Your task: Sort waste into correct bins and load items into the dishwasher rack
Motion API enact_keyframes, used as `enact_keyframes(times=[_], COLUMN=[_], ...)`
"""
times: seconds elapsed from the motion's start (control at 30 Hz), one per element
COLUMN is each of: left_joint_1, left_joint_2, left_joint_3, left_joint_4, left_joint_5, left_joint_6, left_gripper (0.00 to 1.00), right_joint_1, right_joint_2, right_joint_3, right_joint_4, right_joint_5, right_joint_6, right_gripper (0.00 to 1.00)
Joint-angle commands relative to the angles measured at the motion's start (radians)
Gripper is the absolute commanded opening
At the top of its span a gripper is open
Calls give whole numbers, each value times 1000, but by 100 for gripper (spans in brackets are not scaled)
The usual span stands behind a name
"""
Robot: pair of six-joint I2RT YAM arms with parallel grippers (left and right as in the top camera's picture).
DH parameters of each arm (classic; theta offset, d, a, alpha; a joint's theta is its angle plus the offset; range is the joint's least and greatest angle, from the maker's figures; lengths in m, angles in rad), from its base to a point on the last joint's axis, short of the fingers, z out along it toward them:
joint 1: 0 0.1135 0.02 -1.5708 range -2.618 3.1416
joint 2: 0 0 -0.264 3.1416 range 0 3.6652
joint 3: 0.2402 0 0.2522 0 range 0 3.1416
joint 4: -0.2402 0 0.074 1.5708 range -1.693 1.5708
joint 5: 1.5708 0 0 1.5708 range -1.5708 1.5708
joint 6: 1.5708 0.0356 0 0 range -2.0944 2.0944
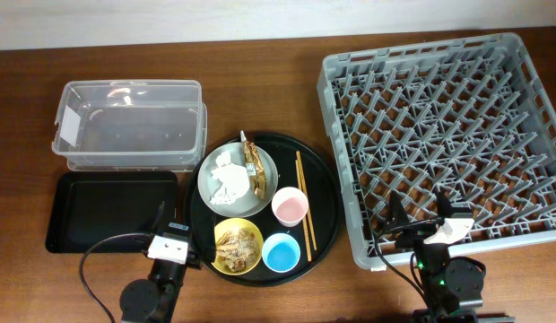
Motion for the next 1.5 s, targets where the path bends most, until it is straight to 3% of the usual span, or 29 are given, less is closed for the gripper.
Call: enact_keyframes(times=[0.0, 1.17, 1.3, 1.37, 1.47], left_joint_1=[5, 5, 5, 5, 5], left_joint_2=[-8, -8, -5, -5, -5], left_joint_3=[-3, -3, -2, -2, 12], left_joint_4=[-4, -3, 24, 103, 234], left_joint_5=[8, 8, 163, 288, 349], left_joint_6=[16, 15, -5, -42, -130], left_gripper=[99, 100, 99, 99, 99], right_joint_1=[-7, -7, -7, -7, -7], right_joint_2=[-8, -8, -8, -8, -8], right_joint_3=[-10, -10, -10, -10, 20], right_joint_4=[2, 11, 14, 41, 62], right_joint_5=[-5, -6, -63, -239, -387], right_joint_6=[-7, -6, 2, 92, 148], right_gripper=[99, 99, 99, 99, 98])
